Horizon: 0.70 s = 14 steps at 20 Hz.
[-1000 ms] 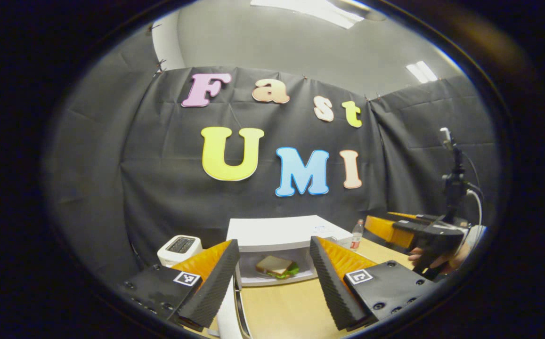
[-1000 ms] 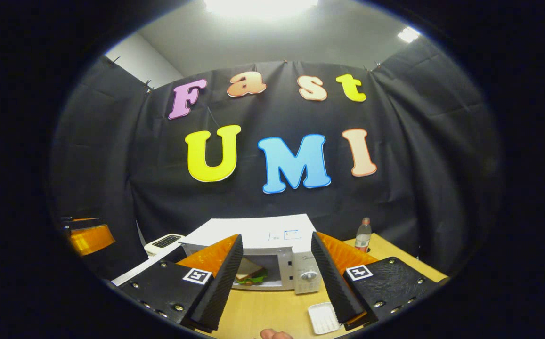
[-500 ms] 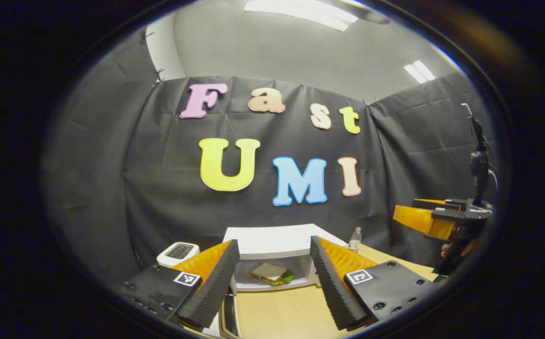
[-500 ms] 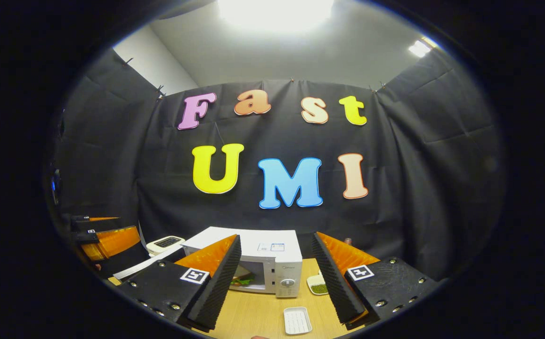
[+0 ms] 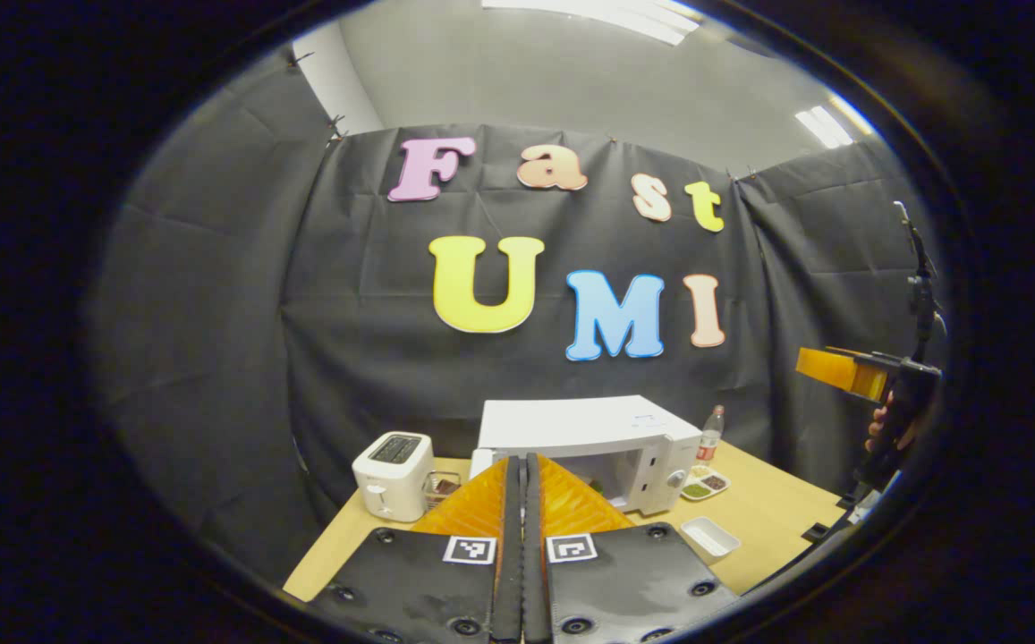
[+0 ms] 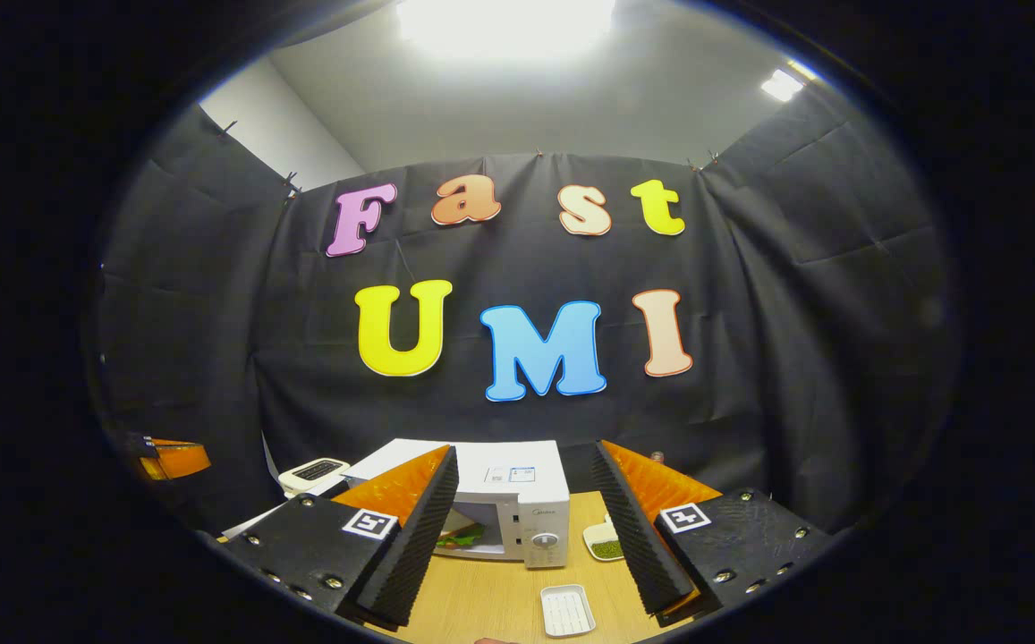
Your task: Open the microwave oven with the left hand, put the food in, and close the microwave oven.
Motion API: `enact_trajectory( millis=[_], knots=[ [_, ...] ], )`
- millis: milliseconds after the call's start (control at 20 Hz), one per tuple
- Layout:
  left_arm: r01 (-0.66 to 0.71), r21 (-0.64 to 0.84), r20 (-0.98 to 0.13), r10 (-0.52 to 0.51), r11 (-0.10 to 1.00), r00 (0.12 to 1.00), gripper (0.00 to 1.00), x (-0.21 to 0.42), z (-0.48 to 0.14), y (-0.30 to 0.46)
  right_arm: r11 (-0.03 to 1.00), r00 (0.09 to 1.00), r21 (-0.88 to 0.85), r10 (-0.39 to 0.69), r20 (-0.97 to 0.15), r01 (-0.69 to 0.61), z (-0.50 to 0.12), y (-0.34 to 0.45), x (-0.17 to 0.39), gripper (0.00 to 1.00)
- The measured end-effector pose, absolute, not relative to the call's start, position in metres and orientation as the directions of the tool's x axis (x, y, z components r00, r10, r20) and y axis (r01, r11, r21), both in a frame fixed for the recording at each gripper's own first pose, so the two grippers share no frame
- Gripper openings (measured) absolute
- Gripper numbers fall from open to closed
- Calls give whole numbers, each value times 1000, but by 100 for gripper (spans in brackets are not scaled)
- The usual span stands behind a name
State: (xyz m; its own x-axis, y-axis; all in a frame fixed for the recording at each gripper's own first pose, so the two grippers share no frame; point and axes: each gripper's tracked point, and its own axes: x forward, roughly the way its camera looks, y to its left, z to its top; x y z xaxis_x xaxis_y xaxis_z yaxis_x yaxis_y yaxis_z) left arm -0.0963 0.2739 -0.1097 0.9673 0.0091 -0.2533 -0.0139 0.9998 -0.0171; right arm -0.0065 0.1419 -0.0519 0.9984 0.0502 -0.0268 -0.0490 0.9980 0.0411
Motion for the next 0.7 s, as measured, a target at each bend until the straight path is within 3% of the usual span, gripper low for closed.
enact_trajectory(
  millis=[150,350,700],
  knots=[
    [-63,-27,-355,49,998,934,10,-120,-154,325,999,999,31,27,-24,-26,-53,138,-4,91],
    [-36,-60,-472,3,998,882,10,-147,-216,337,999,999,34,5,-37,-3,-60,140,0,91],
    [-17,-89,-544,-34,996,839,10,-154,-259,315,999,998,18,34,-50,-33,-70,152,7,91]
  ],
)
